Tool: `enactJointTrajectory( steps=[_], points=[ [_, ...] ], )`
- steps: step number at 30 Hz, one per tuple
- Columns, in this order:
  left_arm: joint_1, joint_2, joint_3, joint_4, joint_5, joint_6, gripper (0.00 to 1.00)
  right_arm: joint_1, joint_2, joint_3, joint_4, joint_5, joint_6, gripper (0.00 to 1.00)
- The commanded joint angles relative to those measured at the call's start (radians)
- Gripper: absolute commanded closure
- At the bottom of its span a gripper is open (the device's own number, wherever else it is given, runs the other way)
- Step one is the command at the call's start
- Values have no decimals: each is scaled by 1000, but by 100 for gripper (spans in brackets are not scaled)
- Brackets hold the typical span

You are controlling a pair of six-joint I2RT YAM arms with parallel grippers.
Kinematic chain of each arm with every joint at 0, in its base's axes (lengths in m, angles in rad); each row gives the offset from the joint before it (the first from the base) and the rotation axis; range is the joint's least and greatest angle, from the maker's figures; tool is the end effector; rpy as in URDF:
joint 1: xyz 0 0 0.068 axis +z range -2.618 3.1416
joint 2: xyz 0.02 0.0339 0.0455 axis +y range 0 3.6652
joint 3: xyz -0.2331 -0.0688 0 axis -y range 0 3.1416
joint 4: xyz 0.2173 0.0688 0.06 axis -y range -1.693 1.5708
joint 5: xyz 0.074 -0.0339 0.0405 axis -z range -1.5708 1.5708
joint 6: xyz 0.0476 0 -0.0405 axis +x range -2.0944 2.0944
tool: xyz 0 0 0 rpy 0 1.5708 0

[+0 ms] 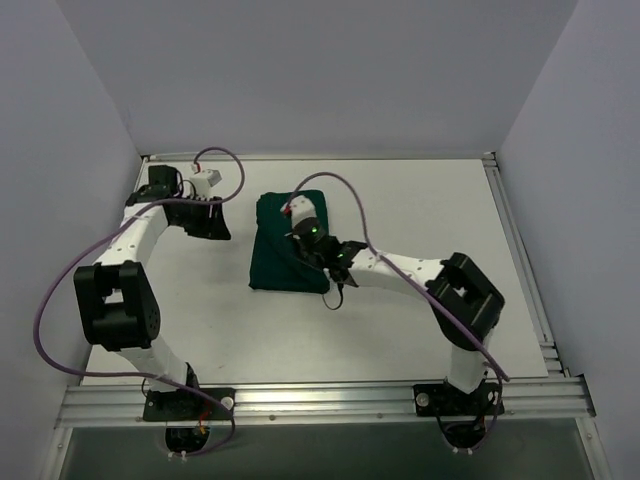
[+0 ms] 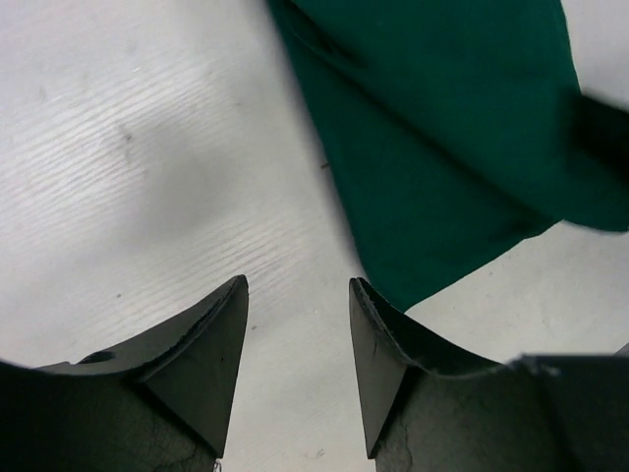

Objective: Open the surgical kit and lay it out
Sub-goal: Open the surgical kit at the center of the board.

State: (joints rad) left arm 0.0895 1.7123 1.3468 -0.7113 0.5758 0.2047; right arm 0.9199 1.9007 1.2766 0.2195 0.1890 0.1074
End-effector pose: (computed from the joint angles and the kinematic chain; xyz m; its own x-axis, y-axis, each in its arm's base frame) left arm 0.3323 0.0038 0.2223 -0.8216 0.0975 -0.5617 0.3566 0.8565 -0.3730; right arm 0.2603 0.3270 0.2082 -0.3097 -0.2328 -0.9219 -0.6473 0.7619 0.0250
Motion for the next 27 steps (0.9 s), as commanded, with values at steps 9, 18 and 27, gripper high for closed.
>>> enactJointTrajectory(
  steps=[9,18,27],
  points=[
    [-425,-71,60,-5,-244,168,34,-245,-373,-520,66,285,613,100],
    [-778,19,54,15,-404,281,22,-365,-571,-821,73,340,856,100],
    [-915,131,41,67,-628,302,20,-392,-654,-849,6,360,862,70]
  ],
)
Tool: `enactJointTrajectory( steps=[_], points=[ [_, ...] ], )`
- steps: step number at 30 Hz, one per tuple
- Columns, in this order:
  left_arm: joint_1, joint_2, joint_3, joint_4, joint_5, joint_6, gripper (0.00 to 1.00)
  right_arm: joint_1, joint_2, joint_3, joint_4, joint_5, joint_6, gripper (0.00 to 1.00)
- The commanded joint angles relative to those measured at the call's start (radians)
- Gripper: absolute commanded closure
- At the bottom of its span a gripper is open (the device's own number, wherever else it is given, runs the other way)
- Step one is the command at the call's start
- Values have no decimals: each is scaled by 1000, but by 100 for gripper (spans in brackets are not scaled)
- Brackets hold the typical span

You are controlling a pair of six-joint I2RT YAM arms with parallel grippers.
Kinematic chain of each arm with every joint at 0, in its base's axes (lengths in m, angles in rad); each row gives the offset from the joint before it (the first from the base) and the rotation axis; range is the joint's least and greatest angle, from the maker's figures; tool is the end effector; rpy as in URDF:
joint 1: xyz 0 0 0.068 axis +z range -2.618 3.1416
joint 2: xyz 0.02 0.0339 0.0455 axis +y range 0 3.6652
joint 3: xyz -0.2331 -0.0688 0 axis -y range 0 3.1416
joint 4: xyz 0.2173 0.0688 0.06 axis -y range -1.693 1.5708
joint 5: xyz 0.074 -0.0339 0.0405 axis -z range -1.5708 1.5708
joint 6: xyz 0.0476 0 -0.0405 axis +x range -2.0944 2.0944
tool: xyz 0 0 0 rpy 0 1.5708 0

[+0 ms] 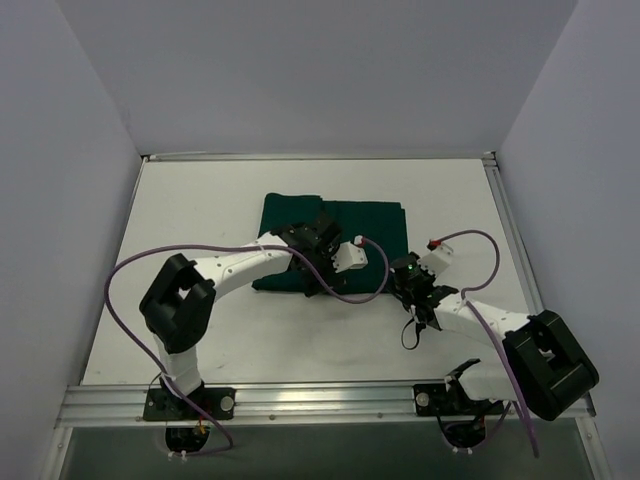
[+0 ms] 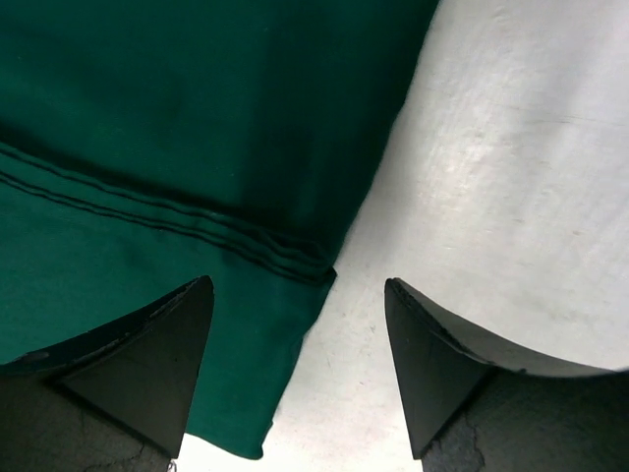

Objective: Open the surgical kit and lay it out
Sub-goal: Open the surgical kit at the center of the board.

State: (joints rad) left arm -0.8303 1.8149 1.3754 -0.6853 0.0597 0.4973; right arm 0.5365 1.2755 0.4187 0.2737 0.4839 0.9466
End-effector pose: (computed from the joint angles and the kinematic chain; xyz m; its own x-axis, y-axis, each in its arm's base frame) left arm 0.2347 -0.2610 0.1919 -0.1752 0.8975 -0.4048 0.9532 0.2575 0.1585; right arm 0.2148 0.1020 0.1476 -0.3729 0.6139 -0.6957 0.3147 0.7890 0.5276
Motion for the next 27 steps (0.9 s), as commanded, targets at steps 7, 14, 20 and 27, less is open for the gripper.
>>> enactJointTrajectory(
  steps=[7,14,20,27],
  points=[
    [-1,89,31,35,-136,-8,28,-18,-67,18,-67,64,-11,59],
    [-3,63,27,61,-133,-39,64,-20,-21,25,-30,27,-40,58],
    [6,35,24,79,-130,-58,88,-20,19,55,-24,10,-66,58],
    [199,-64,24,118,58,-205,98,-20,22,117,-74,21,-123,57]
  ],
)
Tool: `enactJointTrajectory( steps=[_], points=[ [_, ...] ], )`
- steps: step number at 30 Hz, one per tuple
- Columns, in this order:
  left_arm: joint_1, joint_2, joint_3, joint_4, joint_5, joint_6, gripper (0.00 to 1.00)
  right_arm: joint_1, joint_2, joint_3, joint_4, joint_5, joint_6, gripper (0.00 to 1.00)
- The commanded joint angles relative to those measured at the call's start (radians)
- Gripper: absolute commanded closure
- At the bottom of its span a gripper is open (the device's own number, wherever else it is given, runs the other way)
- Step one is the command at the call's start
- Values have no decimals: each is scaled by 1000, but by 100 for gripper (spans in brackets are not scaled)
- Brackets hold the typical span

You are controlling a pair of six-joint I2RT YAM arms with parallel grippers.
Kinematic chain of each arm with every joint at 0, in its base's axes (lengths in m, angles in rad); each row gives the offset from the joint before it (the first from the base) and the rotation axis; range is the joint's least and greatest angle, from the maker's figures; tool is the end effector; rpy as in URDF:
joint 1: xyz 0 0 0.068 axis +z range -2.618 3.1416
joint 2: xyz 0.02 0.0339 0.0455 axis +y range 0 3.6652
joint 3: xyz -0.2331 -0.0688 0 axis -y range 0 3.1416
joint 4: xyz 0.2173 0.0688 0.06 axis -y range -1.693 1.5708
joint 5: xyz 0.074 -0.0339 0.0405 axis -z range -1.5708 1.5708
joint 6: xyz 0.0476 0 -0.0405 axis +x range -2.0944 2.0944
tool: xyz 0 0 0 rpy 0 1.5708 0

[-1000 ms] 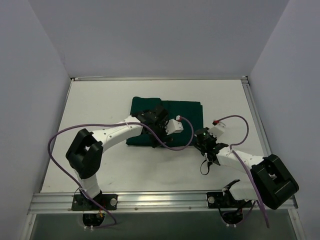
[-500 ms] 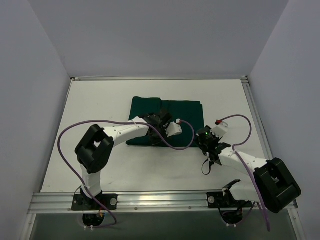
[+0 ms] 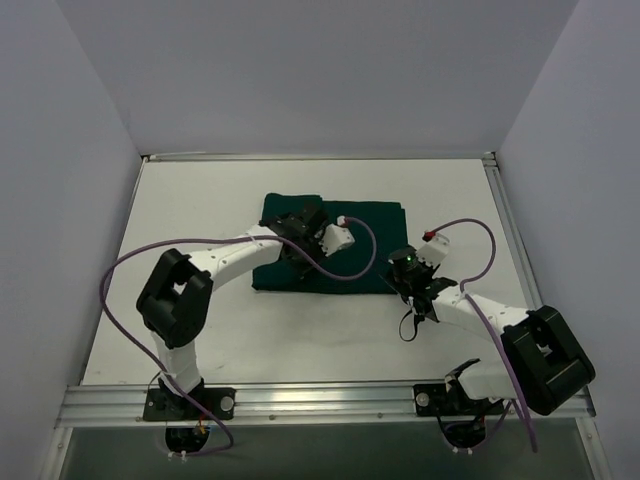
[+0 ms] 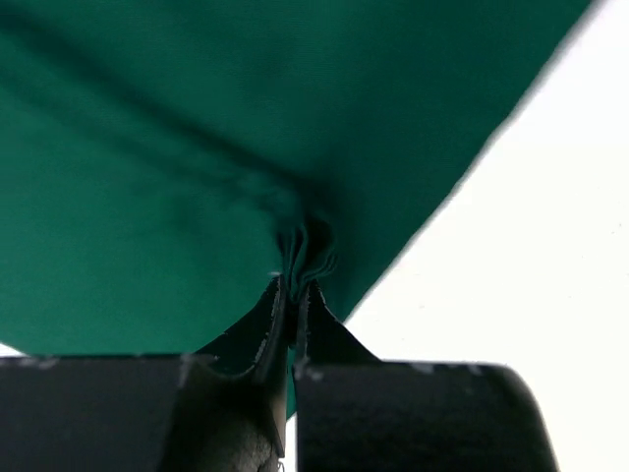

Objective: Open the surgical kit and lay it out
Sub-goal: Open the surgical kit at the center of the board.

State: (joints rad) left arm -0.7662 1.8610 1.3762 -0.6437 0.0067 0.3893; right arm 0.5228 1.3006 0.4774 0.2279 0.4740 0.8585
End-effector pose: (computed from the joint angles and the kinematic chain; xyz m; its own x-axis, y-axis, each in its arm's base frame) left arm 0.2584 -0.2491 0.1788 -0.3385 0.8525 -0.3983 0.8906 0.4269 0.1568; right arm 0.2239 0.1039 0.1543 -0.4060 0.5433 -0.7349 0.2914 0.8391 0.4594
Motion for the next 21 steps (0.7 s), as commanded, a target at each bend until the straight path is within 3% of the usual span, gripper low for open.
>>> enactJointTrajectory(
  steps=[1,6,10,17,21],
  points=[
    [183,-132,20,88,160,-125,98,-6,-9,66,-36,37,-41,57],
    [487,-282,-92,249,422,-346,98,-27,-3,98,-18,16,-111,52],
    [703,-348,-239,370,435,-463,98,-75,133,156,7,-63,-171,52],
    [965,-270,-322,343,483,-532,98,-115,258,214,59,-129,-205,51],
    [1041,-177,-315,253,492,-506,95,-125,319,237,79,-144,-208,51]
  ],
)
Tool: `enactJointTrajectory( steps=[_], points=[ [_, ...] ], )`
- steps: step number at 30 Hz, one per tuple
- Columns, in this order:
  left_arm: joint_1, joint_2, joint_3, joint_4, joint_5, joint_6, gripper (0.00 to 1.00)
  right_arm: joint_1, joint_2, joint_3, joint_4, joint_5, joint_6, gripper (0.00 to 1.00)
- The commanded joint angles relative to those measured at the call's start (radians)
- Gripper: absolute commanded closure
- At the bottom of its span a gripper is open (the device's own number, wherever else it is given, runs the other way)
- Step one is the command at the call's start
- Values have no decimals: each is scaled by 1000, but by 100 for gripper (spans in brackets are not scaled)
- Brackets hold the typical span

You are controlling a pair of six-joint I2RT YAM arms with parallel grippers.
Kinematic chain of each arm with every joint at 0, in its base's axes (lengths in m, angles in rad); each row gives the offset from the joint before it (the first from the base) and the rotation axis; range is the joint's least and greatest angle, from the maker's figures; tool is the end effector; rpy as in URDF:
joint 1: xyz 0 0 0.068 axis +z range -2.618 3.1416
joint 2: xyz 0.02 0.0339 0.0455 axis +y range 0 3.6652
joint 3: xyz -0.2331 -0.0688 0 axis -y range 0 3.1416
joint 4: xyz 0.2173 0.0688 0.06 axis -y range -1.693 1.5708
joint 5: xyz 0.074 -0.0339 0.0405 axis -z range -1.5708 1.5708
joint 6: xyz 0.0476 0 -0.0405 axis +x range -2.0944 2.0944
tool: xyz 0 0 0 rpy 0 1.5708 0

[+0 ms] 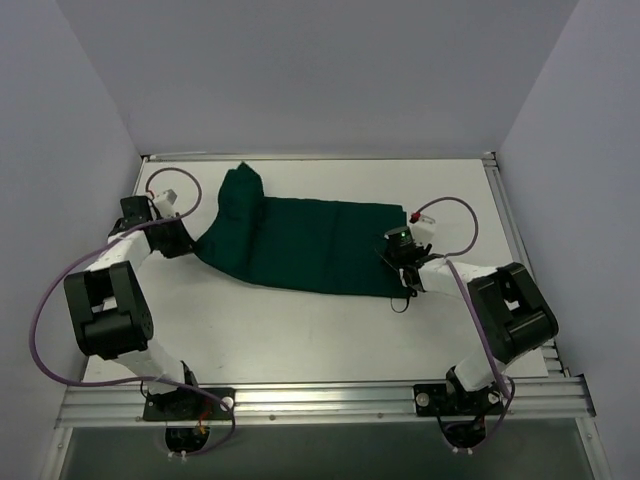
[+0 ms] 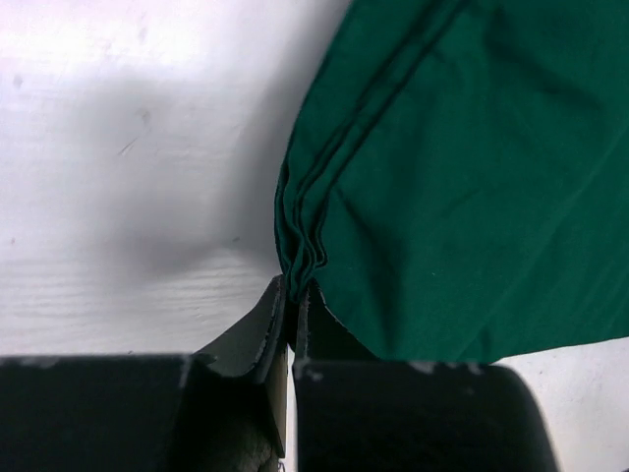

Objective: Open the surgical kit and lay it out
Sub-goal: Open the surgical kit at the center of the board.

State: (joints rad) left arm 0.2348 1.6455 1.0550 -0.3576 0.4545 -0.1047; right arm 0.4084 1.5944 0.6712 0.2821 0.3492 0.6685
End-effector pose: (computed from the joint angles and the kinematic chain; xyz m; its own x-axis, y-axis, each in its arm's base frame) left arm 0.3155 0.0540 0.1800 -0.7899 -0.2855 -0.5428 -0.0428 0.9085 -0.4156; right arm 0.2814 0.1040 0.1384 -0.5061 0.4156 -0.7558 0.2448 0.9094 0.3362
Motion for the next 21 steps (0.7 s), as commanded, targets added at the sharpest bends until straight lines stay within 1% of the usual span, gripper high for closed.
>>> enactJointTrajectory(
  steps=[1,2,6,10,12,13,17,19,20,21],
  points=[
    [55,66,5,-53,46,-9,95,-11,33,51,25,-27,-18,51],
    [85,77,5,-63,55,-7,94,-13,44,54,26,-30,-20,51],
    [135,100,-4,-113,72,37,78,-17,55,60,34,-30,-29,51],
    [181,77,-12,-162,67,65,73,-34,59,73,31,-39,-44,51],
    [204,53,-3,-213,62,91,68,-46,58,85,26,-53,-58,51],
    [212,42,3,-222,58,92,64,-58,55,91,20,-59,-66,51],
    [230,-30,56,-299,58,140,64,-97,41,152,-20,-102,-135,52],
    [222,-73,88,-297,88,161,58,-114,42,211,-46,-136,-185,52],
    [210,-87,97,-281,92,168,47,-129,48,228,-52,-148,-201,52],
    [187,-99,123,-258,81,187,44,-140,56,266,-55,-165,-216,52]
  ],
)
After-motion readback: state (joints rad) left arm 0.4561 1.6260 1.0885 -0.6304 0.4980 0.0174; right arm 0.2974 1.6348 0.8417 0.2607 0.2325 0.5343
